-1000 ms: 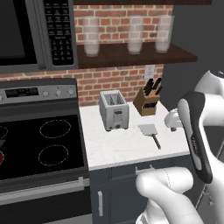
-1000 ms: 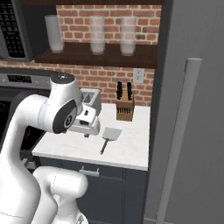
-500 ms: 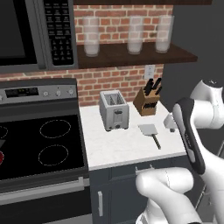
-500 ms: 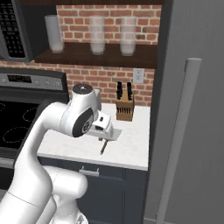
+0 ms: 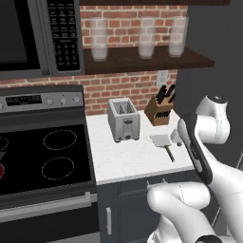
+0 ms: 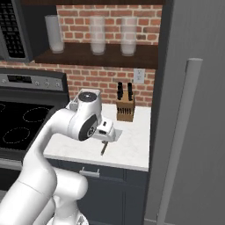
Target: Put the lemon wedge and bell pepper in the pot. Retrieve the spatula and lightly stir the vegetables in the pot.
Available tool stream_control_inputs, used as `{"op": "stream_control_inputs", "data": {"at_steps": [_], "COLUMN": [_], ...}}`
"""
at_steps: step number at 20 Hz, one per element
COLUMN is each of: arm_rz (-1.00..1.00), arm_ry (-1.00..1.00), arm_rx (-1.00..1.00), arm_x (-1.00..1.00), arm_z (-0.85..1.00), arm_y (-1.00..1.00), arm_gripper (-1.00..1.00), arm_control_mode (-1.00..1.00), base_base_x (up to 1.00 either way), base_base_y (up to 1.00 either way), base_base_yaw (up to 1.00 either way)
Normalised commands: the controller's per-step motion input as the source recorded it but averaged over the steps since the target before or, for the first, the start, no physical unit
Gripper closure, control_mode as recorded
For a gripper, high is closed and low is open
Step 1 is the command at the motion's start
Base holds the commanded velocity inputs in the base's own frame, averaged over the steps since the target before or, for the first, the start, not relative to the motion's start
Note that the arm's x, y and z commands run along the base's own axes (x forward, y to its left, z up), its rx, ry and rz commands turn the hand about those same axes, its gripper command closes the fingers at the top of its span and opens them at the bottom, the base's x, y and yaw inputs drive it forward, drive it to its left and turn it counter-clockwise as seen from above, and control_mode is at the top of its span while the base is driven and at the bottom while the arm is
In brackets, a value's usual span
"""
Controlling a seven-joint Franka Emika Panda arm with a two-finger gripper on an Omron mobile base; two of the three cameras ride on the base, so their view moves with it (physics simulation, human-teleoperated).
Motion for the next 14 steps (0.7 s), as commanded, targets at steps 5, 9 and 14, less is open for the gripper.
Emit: {"op": "stream_control_inputs", "data": {"at_steps": [5,9,14], "arm_rz": [-0.01,0.0,0.0], "arm_ry": [0.03,0.01,0.01], "arm_rx": [0.0,0.0,0.0], "arm_x": [0.47,0.45,0.41], "arm_z": [-0.43,-0.47,-0.45], "arm_y": [0.0,0.0,0.0], "arm_gripper": [-1.0,-1.0,-1.0], "arm_control_mode": [-1.0,-1.0,-1.0], "base_base_x": [0.0,0.0,0.0], "base_base_y": [0.0,0.0,0.0], "base_base_yaw": [0.0,0.0,0.0]}}
